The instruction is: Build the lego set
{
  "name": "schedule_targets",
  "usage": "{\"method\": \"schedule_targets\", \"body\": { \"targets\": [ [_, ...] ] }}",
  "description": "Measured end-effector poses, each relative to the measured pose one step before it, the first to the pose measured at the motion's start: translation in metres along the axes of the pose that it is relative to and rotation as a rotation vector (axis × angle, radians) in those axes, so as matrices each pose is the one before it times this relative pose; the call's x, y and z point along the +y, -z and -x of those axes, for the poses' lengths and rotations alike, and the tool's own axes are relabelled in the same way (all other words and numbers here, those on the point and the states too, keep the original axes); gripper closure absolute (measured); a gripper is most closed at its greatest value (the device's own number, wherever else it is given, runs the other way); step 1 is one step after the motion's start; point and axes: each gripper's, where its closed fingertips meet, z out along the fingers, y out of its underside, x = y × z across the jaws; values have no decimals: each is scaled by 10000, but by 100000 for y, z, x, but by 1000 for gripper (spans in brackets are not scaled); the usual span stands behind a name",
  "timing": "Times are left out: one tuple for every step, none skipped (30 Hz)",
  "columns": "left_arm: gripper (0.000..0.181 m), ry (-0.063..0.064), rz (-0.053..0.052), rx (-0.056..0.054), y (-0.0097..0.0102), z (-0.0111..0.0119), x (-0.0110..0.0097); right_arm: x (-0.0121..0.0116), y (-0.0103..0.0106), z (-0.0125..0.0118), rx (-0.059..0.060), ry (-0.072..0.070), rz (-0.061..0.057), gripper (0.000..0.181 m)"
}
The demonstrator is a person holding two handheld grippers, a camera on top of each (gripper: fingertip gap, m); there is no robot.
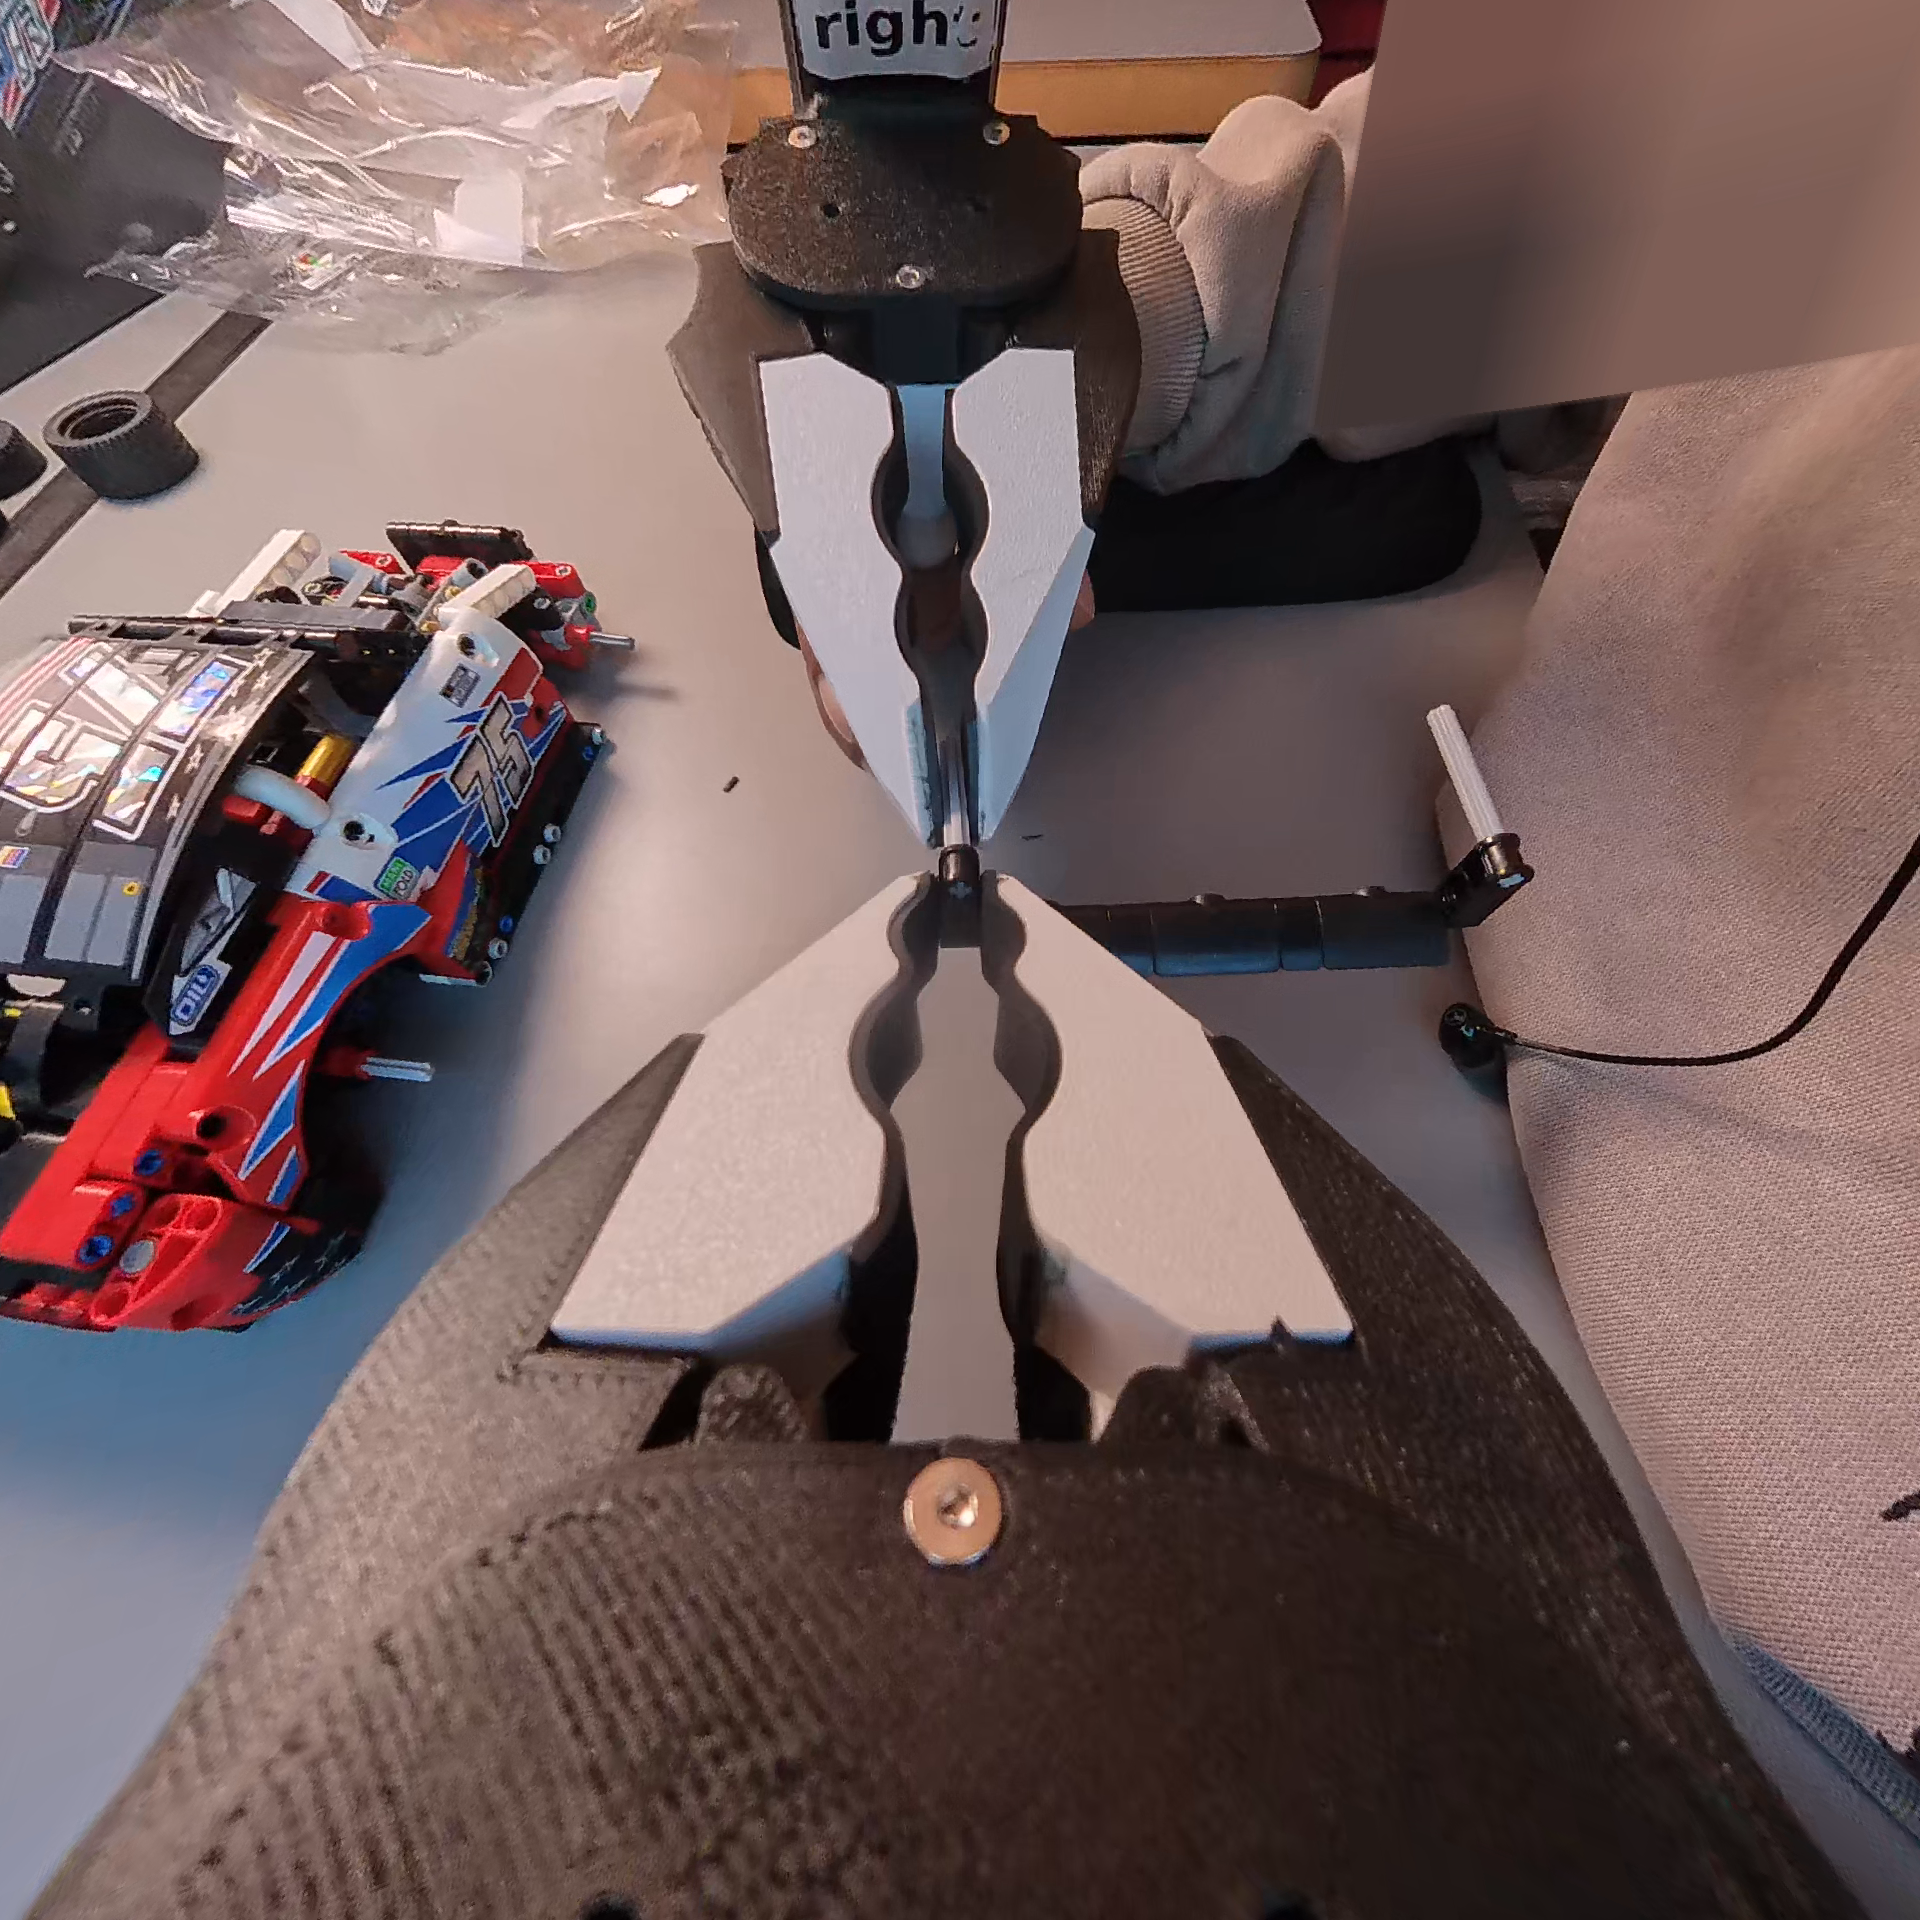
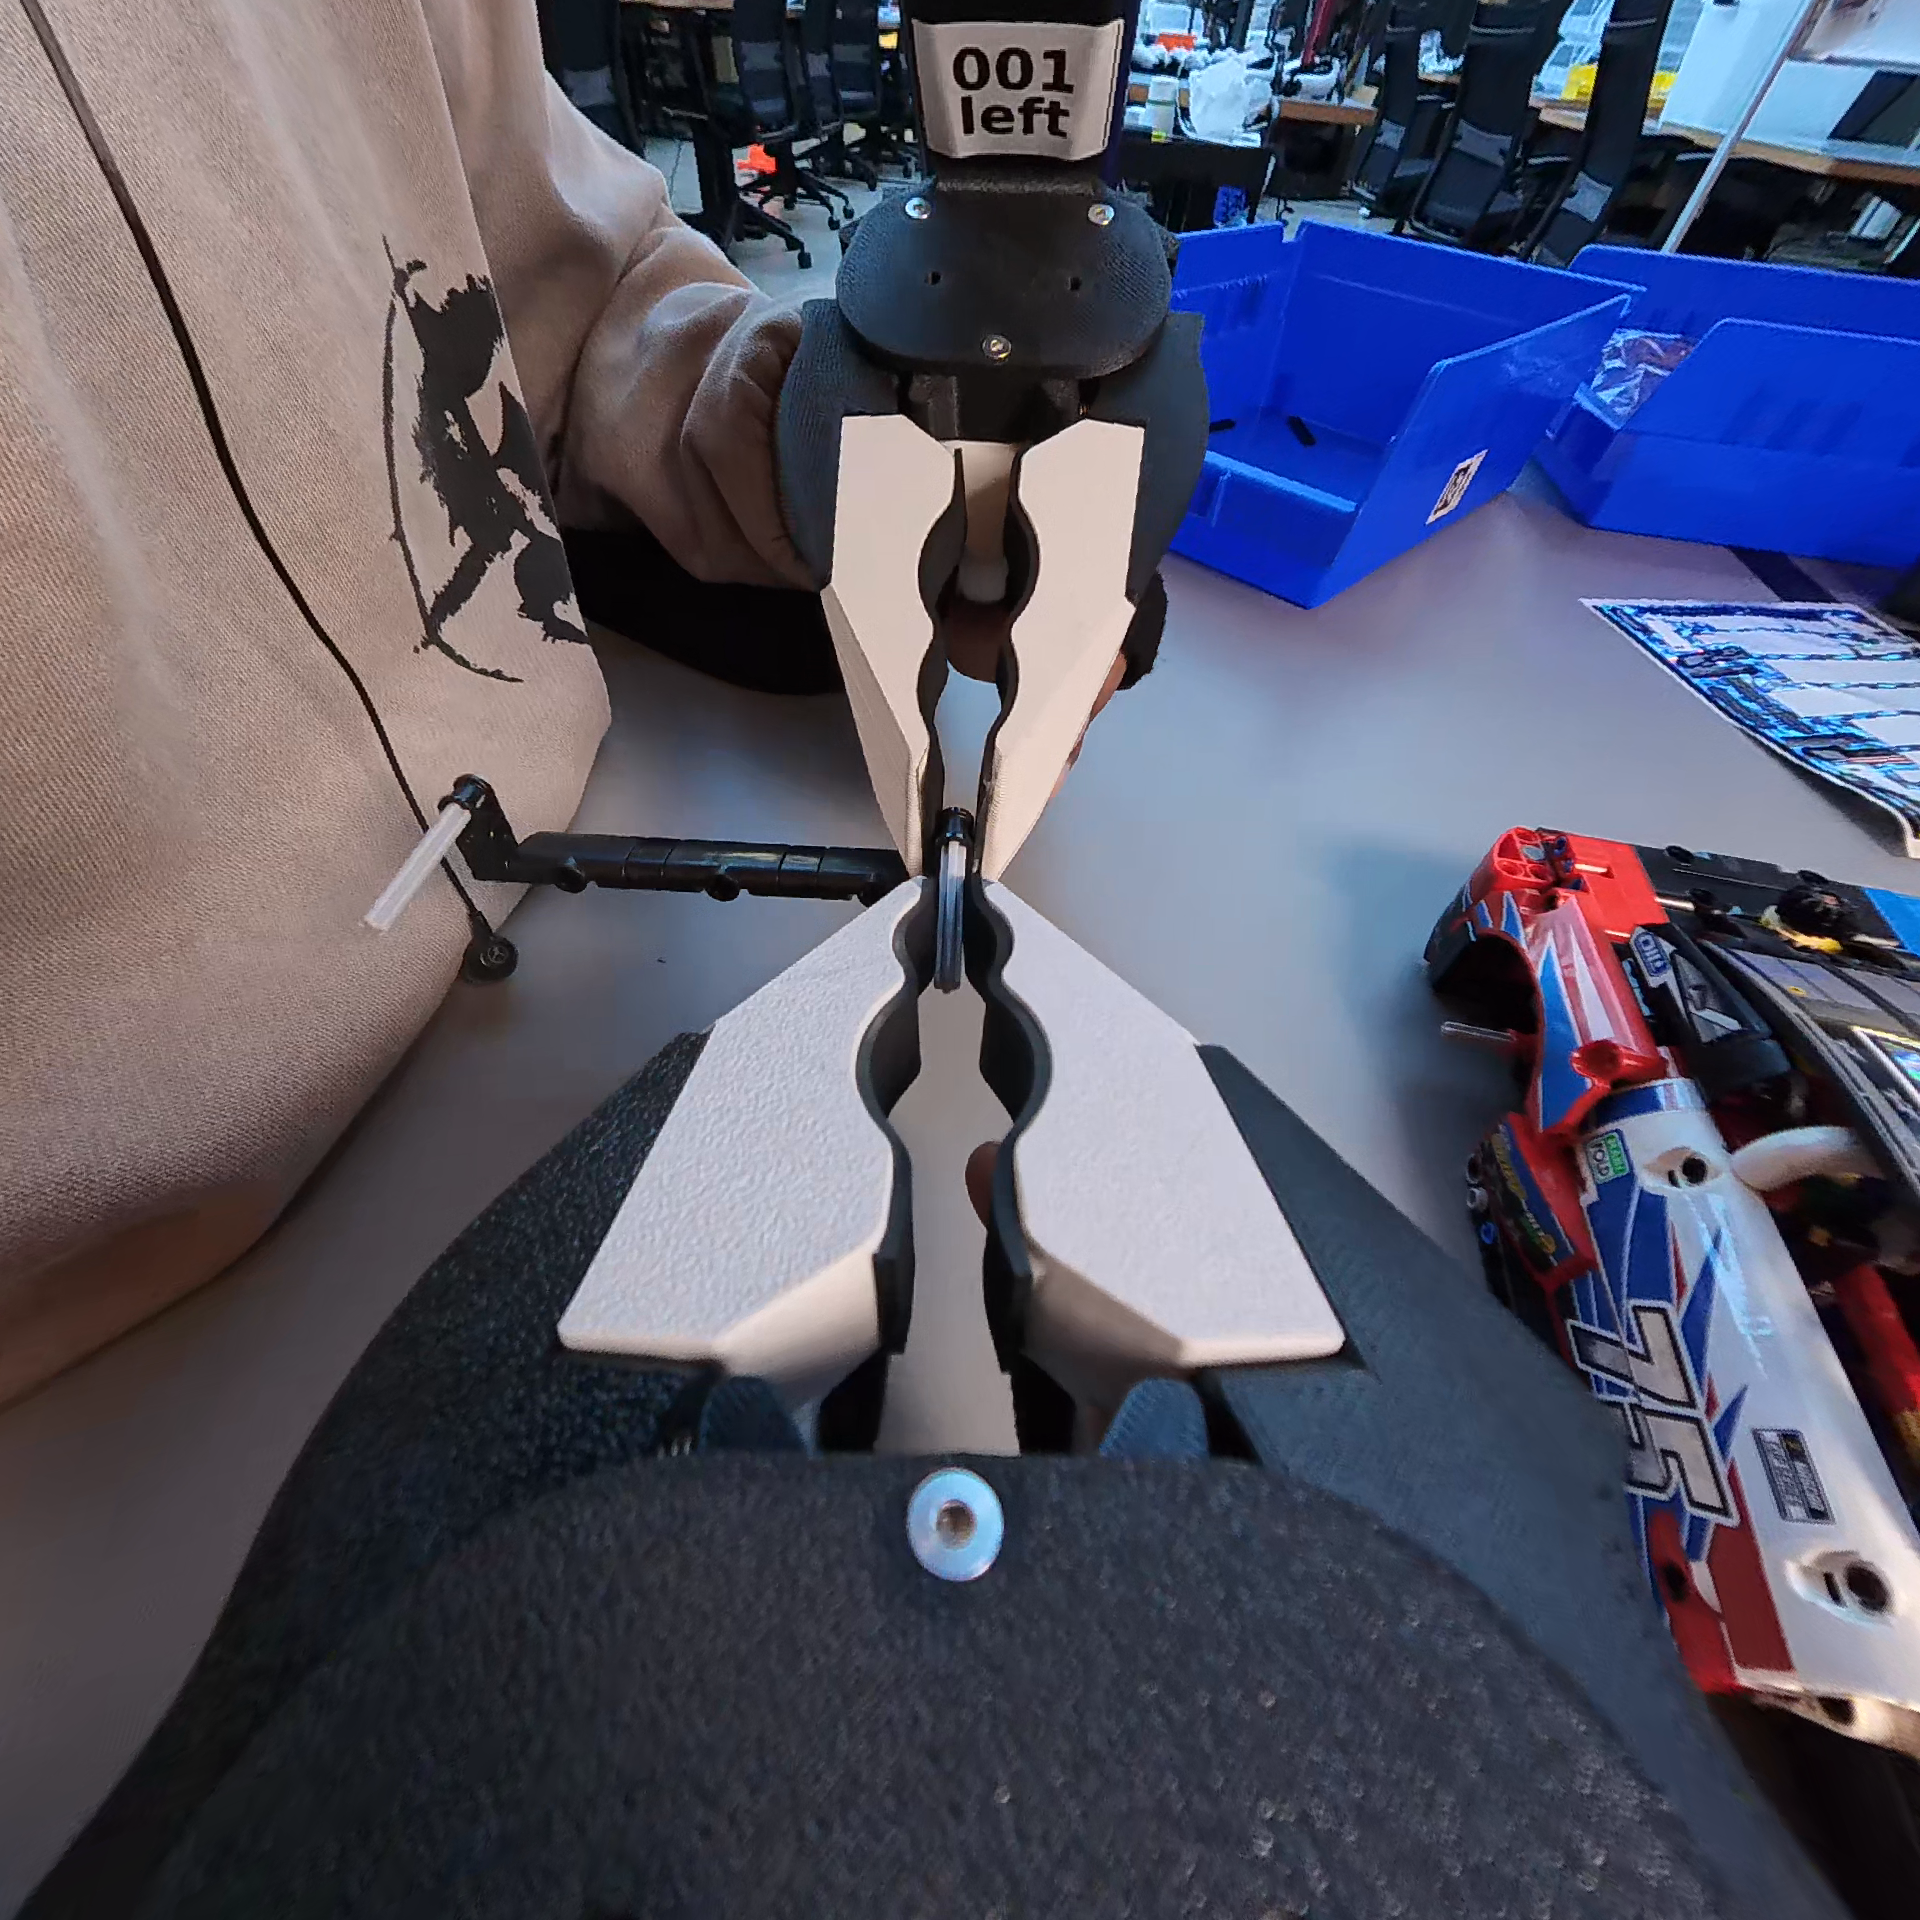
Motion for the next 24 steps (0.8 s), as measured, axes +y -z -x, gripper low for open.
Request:
{"method": "schedule_targets", "body": {
  "targets": [
    [175,13,1,10,2,11,15,11,-19,-20,5,-12,4,179],
    [175,17,-12,10,5,21,37,22,-27,-26,17,-17,7,179],
    [175,1,-44,26,7,21,40,11,-35,-25,15,-43,-10,179],
    [175,-6,-75,34,7,33,64,-4,-50,-16,13,-72,-29,179],
    [175,48,-61,-26,25,195,159,90,-19,-186,116,-63,16,179],
    [175,60,-76,-84,64,371,220,169,74,-457,258,-35,49,172],
    [176,98,-105,-175,105,612,290,87,162,-542,240,-114,10,161],
    [176,115,-30,-193,139,729,451,-82,264,-651,235,-251,-77,154],
    [176,116,127,-175,125,735,643,-243,318,-728,274,-275,-170,150],
    [176,121,199,-175,105,676,630,-274,328,-659,249,-182,-199,149],
    [175,156,210,-187,53,647,559,-190,283,-586,248,-116,-144,149],
    [175,145,201,-120,11,475,467,-2,199,-464,203,-69,-21,149],
    [176,101,212,-98,-17,366,445,128,86,-232,107,-11,47,149],
    [175,61,205,-272,-12,551,401,161,6,-44,44,32,71,150],
    [175,-30,131,-275,-8,476,294,152,-72,85,10,83,88,151],
    [175,-71,99,-200,-29,312,237,194,-129,203,-32,129,119,151],
    [175,-108,135,-137,-72,192,275,263,-175,209,-26,155,166,152],
    [174,-169,162,-136,-87,158,292,317,-192,200,-12,179,197,153],
    [174,-203,142,-125,-92,122,259,362,-185,186,-10,175,209,153],
    [174,-171,82,-95,-89,63,178,371,-154,72,31,148,214,154],
    [173,-87,49,-114,-57,128,122,313,-112,-33,71,126,181,154],
    [173,-56,-15,-62,7,72,19,178,-44,-106,92,61,121,155],
    [169,41,-72,-87,99,166,-91,44,14,-182,110,11,33,156],
    [166,161,-102,2,212,111,-197,47,32,-208,114,-7,16,157]
  ]
}}
